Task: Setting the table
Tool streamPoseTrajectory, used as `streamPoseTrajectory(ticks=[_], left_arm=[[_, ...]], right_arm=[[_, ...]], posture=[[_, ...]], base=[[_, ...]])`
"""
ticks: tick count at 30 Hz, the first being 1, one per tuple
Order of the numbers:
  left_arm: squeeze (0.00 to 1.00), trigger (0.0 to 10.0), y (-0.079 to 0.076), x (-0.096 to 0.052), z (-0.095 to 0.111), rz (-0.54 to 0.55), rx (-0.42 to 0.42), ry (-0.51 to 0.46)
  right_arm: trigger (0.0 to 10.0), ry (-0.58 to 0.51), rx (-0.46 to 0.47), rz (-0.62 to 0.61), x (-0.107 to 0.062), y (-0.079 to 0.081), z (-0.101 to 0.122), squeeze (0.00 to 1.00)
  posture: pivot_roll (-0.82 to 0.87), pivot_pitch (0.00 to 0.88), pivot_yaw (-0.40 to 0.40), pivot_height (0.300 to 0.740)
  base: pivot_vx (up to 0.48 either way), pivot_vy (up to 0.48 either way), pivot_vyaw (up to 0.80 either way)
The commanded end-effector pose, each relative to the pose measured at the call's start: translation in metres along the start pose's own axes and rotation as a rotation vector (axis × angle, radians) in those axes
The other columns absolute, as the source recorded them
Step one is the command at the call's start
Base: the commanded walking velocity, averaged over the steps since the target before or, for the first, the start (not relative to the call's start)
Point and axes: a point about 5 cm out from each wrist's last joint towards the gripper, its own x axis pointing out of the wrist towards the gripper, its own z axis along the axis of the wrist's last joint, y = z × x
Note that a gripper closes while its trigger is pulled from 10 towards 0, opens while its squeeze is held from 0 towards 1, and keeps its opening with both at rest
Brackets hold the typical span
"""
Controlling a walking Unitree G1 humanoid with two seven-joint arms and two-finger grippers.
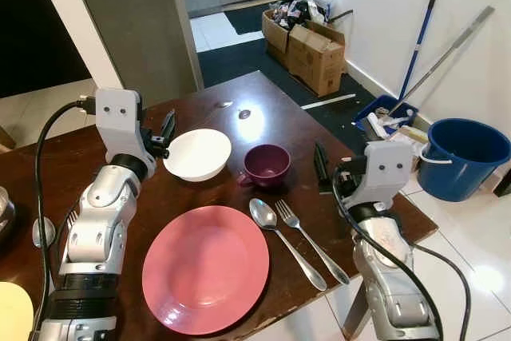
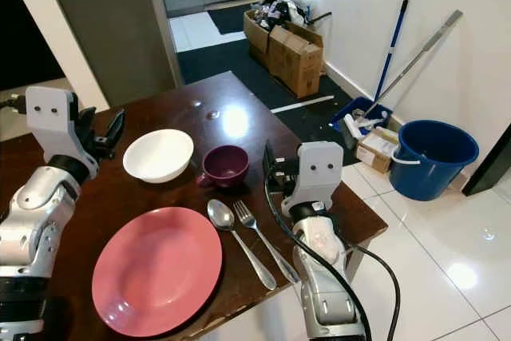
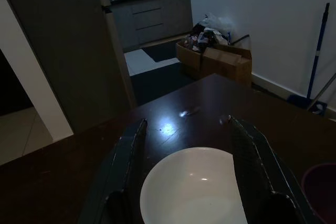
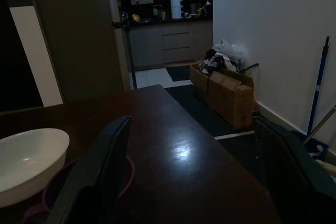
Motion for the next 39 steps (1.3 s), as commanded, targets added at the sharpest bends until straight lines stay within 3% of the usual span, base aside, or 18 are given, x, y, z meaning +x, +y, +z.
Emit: streamPoseTrajectory(ticks=[1,39], left_arm=[[0.0,10.0,0.002,-0.001,-0.0028,0.009,0.001,0.013],[0.0,10.0,0.002,-0.0018,-0.0026,0.011,0.0,0.015]], right_arm=[[10.0,0.005,-0.002,0.011,0.0,0.0023,-0.0013,0.0],[10.0,0.01,-0.001,0.011,-0.0013,0.0025,-0.0016,0.0]], posture=[[-0.09,0.0,0.198,0.74],[-0.09,0.0,0.197,0.74]], base=[[0.0,0.0,0.0],[0.0,0.0,0.0]])
